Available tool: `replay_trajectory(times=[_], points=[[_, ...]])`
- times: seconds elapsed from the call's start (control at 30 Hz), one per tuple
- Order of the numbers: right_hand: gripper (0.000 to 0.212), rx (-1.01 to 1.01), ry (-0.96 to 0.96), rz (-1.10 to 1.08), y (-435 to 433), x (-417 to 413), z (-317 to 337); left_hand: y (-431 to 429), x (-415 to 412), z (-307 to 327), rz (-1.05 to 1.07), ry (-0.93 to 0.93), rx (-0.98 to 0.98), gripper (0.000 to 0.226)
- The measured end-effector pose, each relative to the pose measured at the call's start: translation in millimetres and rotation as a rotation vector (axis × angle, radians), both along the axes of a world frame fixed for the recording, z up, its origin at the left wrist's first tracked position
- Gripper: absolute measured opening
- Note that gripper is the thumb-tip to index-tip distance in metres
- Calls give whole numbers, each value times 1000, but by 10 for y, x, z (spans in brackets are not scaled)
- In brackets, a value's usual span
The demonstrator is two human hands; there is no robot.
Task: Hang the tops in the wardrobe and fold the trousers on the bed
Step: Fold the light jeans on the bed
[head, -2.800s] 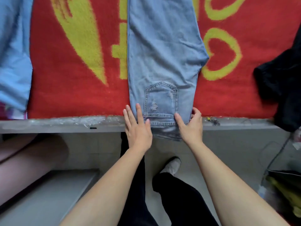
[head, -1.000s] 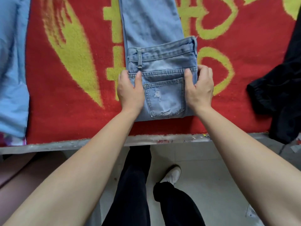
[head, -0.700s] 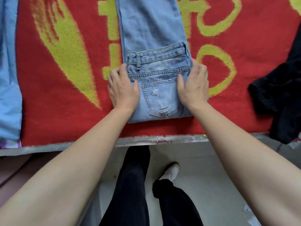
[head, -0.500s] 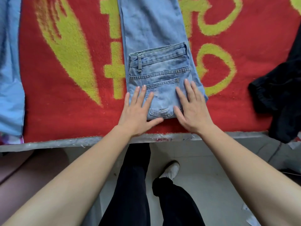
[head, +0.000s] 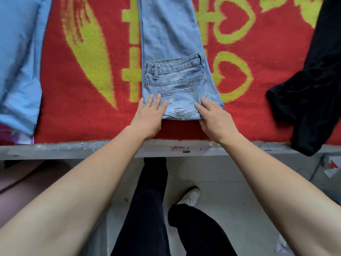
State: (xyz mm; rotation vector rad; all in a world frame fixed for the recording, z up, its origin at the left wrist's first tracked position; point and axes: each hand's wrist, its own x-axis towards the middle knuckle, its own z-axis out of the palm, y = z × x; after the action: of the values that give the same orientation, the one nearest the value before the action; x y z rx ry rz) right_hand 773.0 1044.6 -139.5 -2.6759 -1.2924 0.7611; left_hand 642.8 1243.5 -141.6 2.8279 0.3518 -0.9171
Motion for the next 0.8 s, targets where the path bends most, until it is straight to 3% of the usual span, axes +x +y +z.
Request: replay_trajectory(times=[0.2, 0.4, 0.5, 0.57, 0.7, 0.8], points=[[35, 43, -44, 95, -316, -328, 575, -268, -534, 450, 27, 64, -142, 65], [28, -38, 19, 169, -599, -500, 970, -441, -853, 838, 138, 134, -421, 50], [32, 51, 22, 32, -380, -241, 1136, -145, -628, 997, 216, -36, -465, 19], [35, 164, 31, -103, -127, 4, 1217, 148, -419, 1059, 342, -166, -472, 10], [53, 197, 85, -272, 450, 513, 1164, 680, 6, 966, 614, -349, -416, 24], [56, 156, 150, -381, 792, 800, 934, 914, 284, 715, 693, -312, -390, 25]])
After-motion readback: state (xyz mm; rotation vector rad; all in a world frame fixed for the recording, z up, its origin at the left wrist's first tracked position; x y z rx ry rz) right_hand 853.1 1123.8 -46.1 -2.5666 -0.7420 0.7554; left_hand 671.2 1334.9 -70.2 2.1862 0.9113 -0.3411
